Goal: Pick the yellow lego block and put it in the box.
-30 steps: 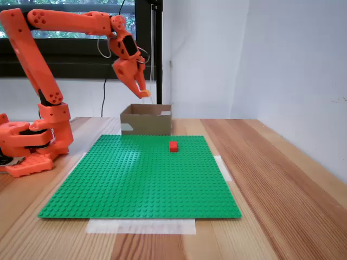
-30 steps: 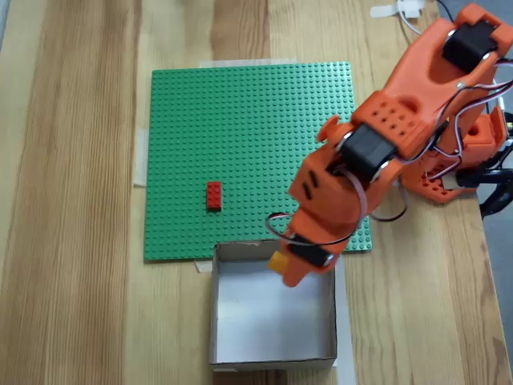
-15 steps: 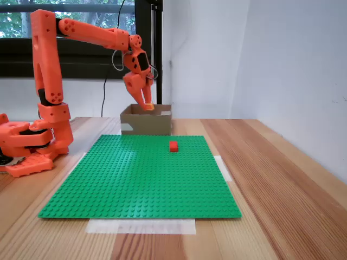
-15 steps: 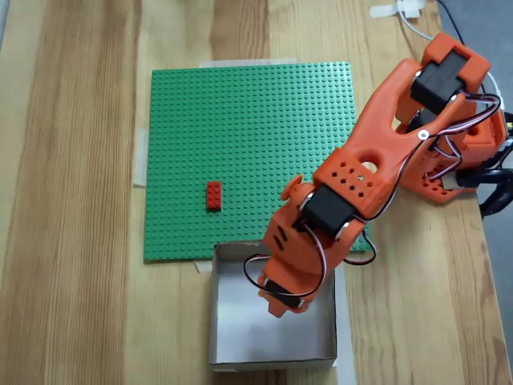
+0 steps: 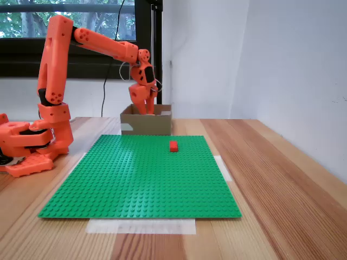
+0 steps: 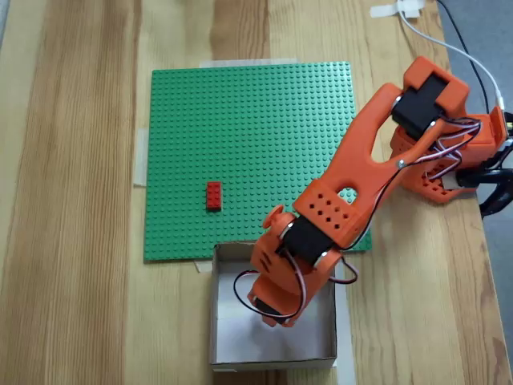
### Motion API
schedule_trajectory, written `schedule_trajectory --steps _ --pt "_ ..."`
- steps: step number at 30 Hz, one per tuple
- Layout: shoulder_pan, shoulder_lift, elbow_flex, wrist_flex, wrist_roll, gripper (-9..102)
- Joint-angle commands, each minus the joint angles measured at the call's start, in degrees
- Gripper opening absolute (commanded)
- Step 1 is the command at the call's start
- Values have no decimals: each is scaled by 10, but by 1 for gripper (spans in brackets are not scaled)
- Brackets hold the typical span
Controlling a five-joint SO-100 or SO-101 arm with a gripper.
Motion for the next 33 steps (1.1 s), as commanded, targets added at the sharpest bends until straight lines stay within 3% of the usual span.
schedule_trajectory --steps 1,17,21,24,33 --pt "4 -11 -33 4 -7 -1" --pt "-9 -46 -58 25 28 -1" --pt "-7 -40 -54 38 50 5" --pt "-8 -35 -47 39 37 17" --pt "1 1 -11 4 7 18"
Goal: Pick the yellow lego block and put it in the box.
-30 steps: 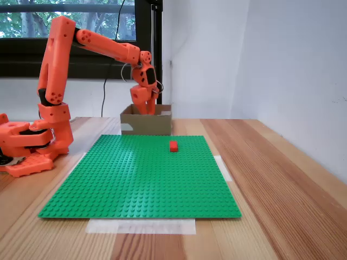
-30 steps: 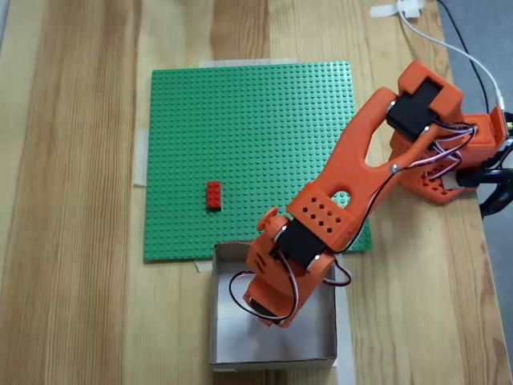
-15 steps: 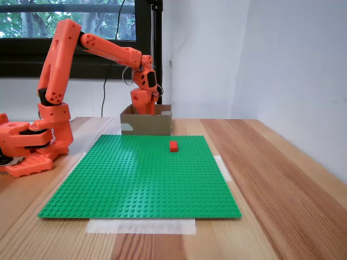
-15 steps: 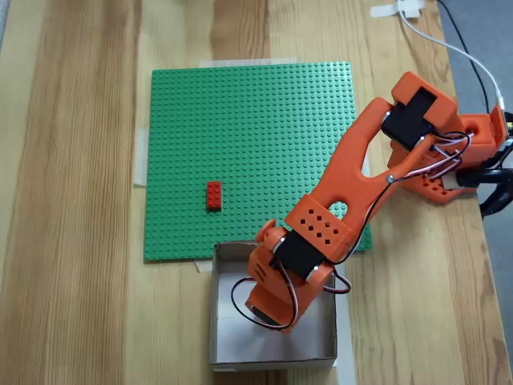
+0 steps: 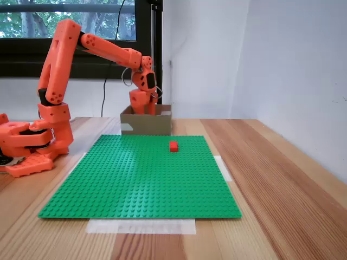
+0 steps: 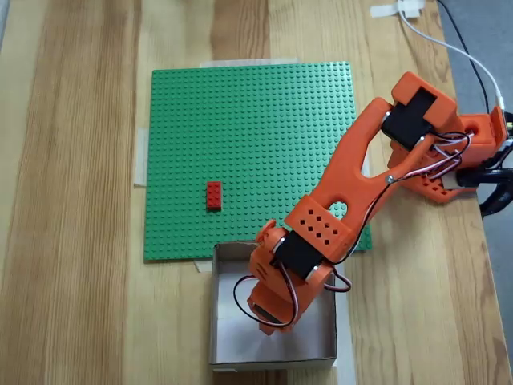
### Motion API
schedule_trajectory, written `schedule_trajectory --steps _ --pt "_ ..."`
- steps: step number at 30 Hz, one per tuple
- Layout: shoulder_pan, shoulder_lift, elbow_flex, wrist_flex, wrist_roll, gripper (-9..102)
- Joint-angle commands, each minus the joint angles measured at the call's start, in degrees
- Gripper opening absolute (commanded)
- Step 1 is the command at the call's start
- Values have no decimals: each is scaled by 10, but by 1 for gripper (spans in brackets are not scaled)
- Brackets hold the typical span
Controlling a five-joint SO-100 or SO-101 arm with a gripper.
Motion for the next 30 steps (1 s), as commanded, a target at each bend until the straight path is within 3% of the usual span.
schedule_trajectory --steps 1,10,30 --pt "6 59 18 -21 -10 18" --pt "10 135 88 -70 -25 17" --pt "76 535 412 -211 -83 13"
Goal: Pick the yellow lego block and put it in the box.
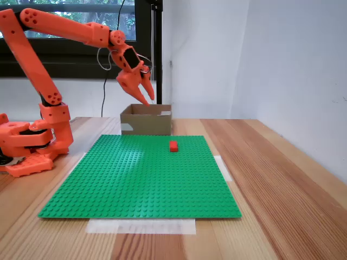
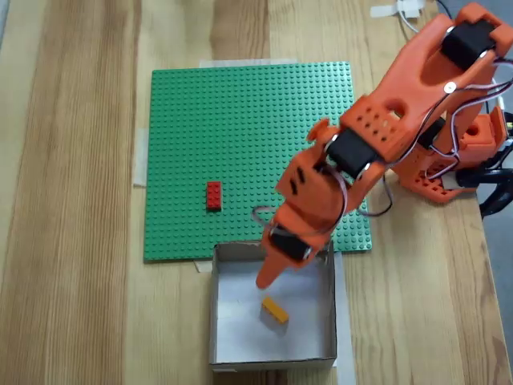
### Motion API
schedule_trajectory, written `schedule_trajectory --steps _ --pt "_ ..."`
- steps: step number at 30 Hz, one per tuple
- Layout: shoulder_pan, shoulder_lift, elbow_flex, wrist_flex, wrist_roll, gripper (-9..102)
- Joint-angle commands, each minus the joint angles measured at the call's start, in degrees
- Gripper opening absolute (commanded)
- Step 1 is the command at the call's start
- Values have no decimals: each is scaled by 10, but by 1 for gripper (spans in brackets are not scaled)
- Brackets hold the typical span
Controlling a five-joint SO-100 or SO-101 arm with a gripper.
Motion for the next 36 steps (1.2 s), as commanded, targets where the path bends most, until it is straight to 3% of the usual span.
schedule_trajectory --steps 1,15,36 --pt "16 97 43 -16 -8 12" --pt "146 529 368 -97 -25 2" --pt "391 717 553 -138 56 -1"
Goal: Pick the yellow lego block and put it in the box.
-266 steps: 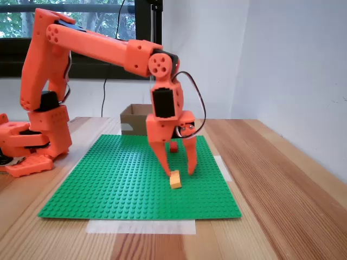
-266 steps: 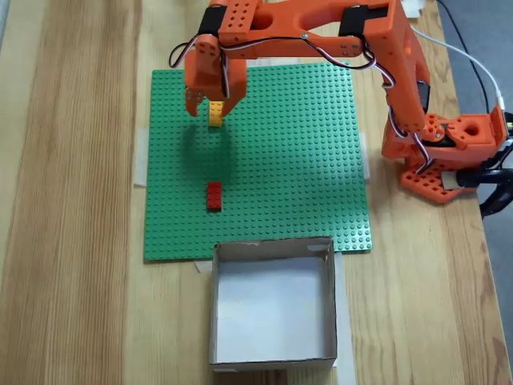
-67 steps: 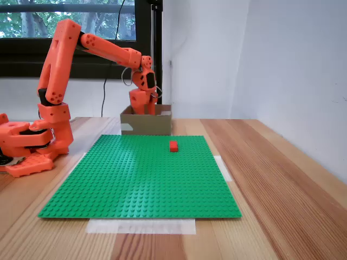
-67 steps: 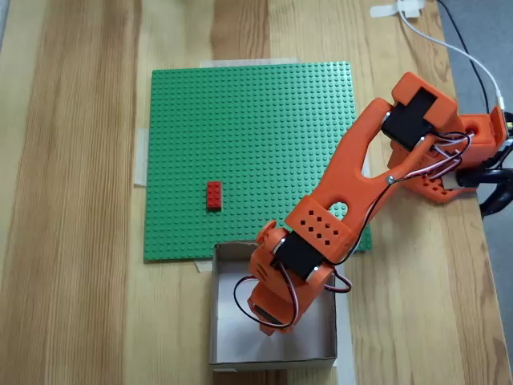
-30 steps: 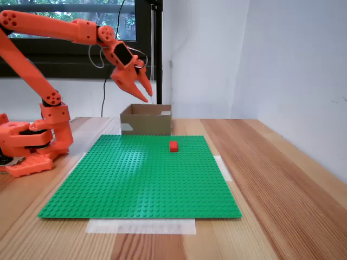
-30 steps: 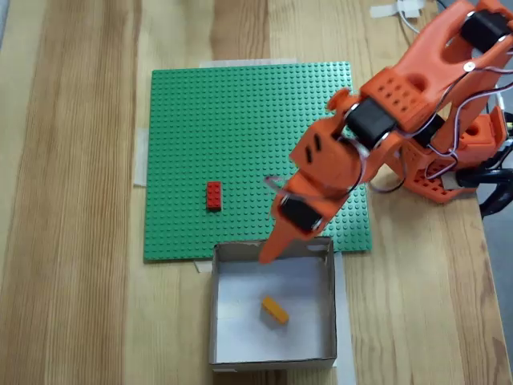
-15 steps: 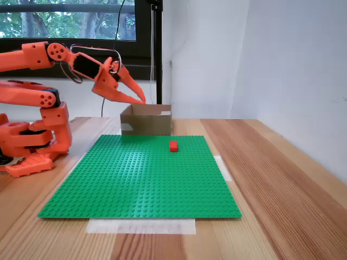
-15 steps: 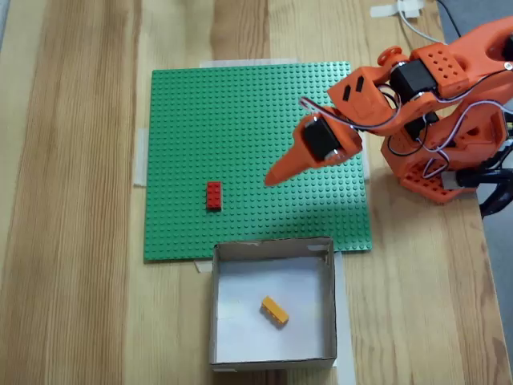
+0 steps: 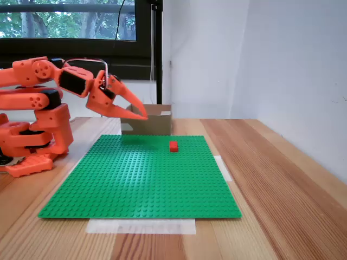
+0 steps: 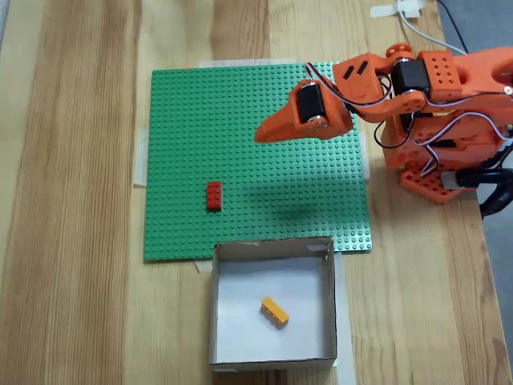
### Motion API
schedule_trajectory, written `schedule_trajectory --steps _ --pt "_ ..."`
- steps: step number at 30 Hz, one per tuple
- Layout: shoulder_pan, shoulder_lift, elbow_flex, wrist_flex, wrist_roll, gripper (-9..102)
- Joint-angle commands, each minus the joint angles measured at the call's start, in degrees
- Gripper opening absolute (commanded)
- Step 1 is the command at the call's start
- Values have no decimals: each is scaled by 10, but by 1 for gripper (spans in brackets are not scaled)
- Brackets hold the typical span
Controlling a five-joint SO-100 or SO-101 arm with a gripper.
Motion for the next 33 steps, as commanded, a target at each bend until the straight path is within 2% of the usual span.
schedule_trajectory --steps 1,11,25,33 --pt "15 33 25 -7 1 -1" --pt "44 64 95 27 26 -1" --pt "46 64 97 110 54 -1" --pt "47 64 97 112 52 -1"
